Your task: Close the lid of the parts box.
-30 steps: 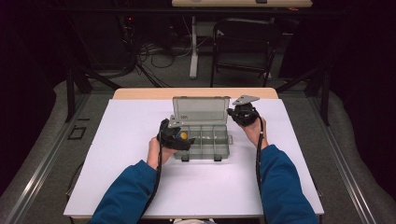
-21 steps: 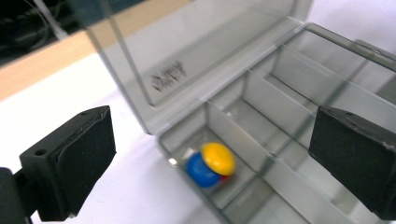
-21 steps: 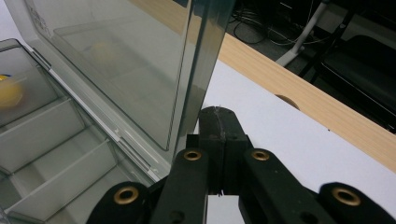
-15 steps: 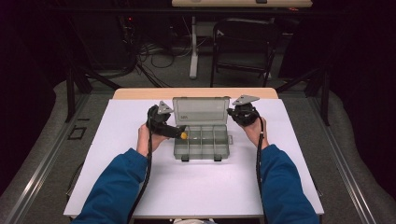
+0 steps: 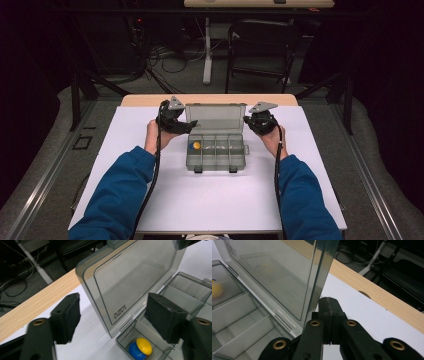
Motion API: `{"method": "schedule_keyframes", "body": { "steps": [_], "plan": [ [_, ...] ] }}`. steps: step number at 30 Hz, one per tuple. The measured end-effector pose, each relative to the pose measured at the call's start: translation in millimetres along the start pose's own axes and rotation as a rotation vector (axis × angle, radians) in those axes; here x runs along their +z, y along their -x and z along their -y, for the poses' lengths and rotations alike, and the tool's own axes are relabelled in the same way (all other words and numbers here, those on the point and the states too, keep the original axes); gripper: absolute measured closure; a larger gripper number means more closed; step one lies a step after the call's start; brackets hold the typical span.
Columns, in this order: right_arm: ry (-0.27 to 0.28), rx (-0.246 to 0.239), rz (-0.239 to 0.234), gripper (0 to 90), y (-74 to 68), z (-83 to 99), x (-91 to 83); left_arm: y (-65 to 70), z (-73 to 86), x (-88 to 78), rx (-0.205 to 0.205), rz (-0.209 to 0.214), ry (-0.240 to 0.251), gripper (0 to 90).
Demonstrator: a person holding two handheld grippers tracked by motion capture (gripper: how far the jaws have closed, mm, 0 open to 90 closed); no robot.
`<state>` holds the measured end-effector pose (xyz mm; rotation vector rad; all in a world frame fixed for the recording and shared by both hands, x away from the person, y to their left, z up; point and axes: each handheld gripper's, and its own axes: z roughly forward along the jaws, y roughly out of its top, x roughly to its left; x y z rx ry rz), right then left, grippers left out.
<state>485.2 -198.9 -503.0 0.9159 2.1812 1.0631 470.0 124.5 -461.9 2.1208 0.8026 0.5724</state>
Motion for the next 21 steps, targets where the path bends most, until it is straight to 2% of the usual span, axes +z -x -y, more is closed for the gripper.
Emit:
{"method": "schedule_keyframes", "body": {
  "steps": [9,15,19,21],
  "plan": [
    [-0.001,-0.002,0.004,90.0,-0.3,-0.3,-0.1,-4.7,3.3,1.9,0.003,-0.015,0.043,53.8],
    [-0.003,-0.003,0.006,90.0,-0.7,-0.6,0.1,-5.6,6.1,0.1,0.026,-0.031,0.080,64.0],
    [-0.006,-0.016,0.018,90.0,-1.1,-1.6,-0.7,-5.6,8.5,0.2,0.047,-0.049,0.086,69.2],
    [-0.011,-0.013,0.034,84.8,-0.7,-2.1,-2.2,-5.5,9.4,0.0,0.046,-0.051,0.092,70.3]
  ]
}}
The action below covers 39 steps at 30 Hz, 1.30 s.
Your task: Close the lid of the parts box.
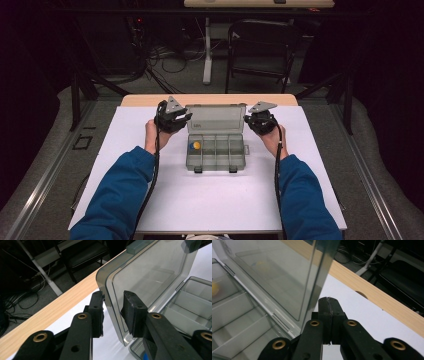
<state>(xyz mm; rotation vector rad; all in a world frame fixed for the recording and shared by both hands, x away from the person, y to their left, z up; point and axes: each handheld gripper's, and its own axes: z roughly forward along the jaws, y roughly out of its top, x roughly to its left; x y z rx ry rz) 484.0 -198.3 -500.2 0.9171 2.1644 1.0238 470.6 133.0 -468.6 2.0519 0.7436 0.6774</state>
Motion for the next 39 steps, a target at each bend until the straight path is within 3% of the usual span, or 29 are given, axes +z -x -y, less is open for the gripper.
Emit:
{"method": "schedule_keyframes", "body": {
  "steps": [4,10,14,17,23,29,35,39],
  "plan": [
    [-0.016,0.003,0.023,73.4,4.8,-0.1,-5.5,-1.1,0.7,-1.4,0.002,0.006,0.000,73.0],
    [-0.052,0.020,0.026,42.2,11.2,-1.8,-16.6,-2.2,1.5,-2.4,-0.007,0.011,0.004,75.8],
    [-0.066,0.021,-0.002,28.6,12.8,-5.6,-23.8,-2.3,2.3,-3.3,-0.015,0.018,0.007,76.6],
    [-0.053,0.015,-0.019,29.5,10.9,-10.4,-28.5,-2.8,2.6,-4.1,-0.015,0.022,0.008,77.3],
    [-0.032,0.007,-0.058,54.2,2.4,-25.6,-30.2,-2.8,2.7,-4.7,-0.023,0.033,0.009,77.9],
    [-0.014,-0.002,-0.076,72.6,-2.2,-37.1,-29.8,-3.5,3.0,-6.6,-0.020,0.046,0.008,78.2],
    [-0.014,-0.001,-0.096,75.3,-4.3,-36.1,-33.0,-2.7,5.0,-12.0,-0.021,0.072,0.004,78.9],
    [-0.018,-0.017,-0.098,76.1,-6.8,-35.8,-36.2,-2.9,7.0,-14.1,-0.044,0.091,0.010,78.8]
  ]
}}
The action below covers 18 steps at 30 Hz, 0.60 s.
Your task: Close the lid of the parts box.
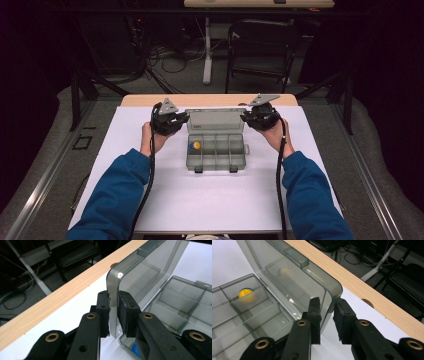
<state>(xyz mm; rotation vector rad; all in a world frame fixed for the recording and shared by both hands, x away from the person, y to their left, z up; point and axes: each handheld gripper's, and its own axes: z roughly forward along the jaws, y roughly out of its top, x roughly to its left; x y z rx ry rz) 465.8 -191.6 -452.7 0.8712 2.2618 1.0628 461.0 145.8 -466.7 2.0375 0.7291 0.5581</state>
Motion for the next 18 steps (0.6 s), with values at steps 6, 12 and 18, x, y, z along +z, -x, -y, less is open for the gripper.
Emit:
{"method": "schedule_keyframes", "body": {
  "steps": [6,12,18],
  "plan": [
    [0.009,-0.013,0.001,76.8,-5.6,3.9,-4.9,3.2,2.8,-4.9,0.004,0.019,0.000,78.6],
    [0.017,-0.025,0.013,76.8,-11.7,7.6,-8.3,5.9,4.8,-8.3,0.010,0.032,-0.002,77.8],
    [0.020,-0.039,0.022,76.6,-16.8,11.0,-11.4,8.9,6.4,-10.5,0.015,0.036,-0.003,77.1]
  ]
}}
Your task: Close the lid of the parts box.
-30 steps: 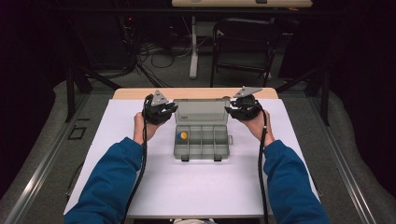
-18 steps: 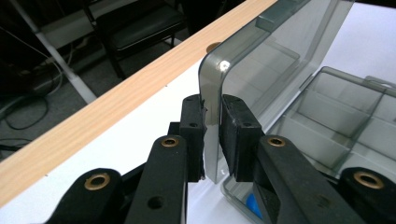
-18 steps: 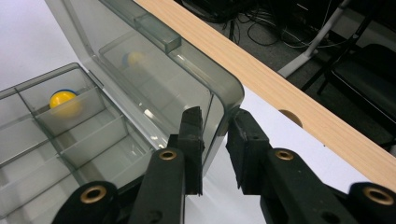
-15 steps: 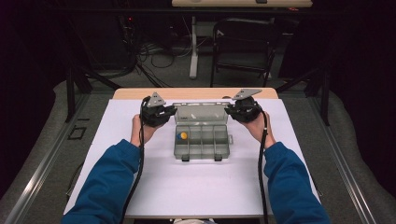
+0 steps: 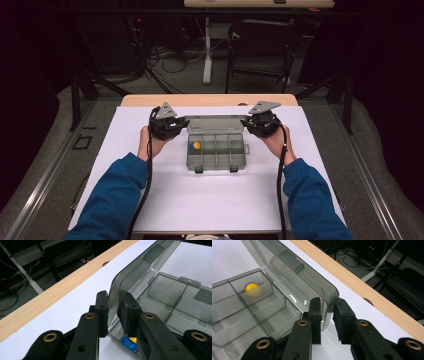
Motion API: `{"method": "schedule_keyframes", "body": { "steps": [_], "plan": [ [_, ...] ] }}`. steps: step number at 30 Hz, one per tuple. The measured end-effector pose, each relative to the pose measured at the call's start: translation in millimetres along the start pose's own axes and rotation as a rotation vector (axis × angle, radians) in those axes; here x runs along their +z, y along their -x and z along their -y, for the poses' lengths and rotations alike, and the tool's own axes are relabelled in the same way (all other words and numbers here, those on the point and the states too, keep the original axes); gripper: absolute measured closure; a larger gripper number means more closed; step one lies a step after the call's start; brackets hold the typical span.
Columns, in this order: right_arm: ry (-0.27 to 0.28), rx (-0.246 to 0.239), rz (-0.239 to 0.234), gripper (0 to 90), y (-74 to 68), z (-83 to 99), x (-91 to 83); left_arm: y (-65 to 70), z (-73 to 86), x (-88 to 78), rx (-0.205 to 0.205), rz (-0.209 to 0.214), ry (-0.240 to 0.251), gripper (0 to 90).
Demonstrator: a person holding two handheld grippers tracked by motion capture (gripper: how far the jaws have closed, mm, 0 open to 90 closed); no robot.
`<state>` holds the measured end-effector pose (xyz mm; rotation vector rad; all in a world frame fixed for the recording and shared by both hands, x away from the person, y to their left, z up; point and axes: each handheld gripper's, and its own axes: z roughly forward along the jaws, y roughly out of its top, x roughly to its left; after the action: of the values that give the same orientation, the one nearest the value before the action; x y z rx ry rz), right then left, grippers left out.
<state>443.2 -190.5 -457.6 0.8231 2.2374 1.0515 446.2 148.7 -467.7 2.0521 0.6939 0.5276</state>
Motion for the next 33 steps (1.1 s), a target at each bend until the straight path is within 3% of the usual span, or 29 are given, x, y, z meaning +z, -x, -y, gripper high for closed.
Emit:
{"method": "schedule_keyframes", "body": {
  "steps": [15,20,23,26,28,30,33],
  "plan": [
    [0.001,-0.026,0.028,76.3,-8.6,3.2,-3.0,4.5,-0.2,-2.7,0.012,-0.004,-0.008,75.2],
    [-0.005,-0.027,0.026,76.3,-8.5,3.6,-2.7,3.9,-9.4,-14.4,0.008,0.035,-0.017,55.8],
    [-0.004,-0.024,0.026,76.4,-8.8,4.1,-2.8,6.9,-16.3,-27.3,0.024,0.068,-0.012,49.8],
    [-0.006,-0.029,0.027,76.4,-9.4,4.3,-2.8,9.0,-25.5,-40.8,0.044,0.083,0.027,57.9],
    [-0.008,-0.029,0.028,76.3,-9.8,4.6,-2.5,8.4,-32.5,-45.0,0.038,0.062,0.046,67.5],
    [-0.008,-0.030,0.028,76.3,-10.1,5.3,-2.0,5.7,-40.7,-44.4,0.026,0.031,0.050,76.2],
    [-0.010,-0.029,0.026,76.3,-10.1,6.3,-1.7,1.4,-46.4,-35.6,0.006,0.009,0.017,85.0]
  ]
}}
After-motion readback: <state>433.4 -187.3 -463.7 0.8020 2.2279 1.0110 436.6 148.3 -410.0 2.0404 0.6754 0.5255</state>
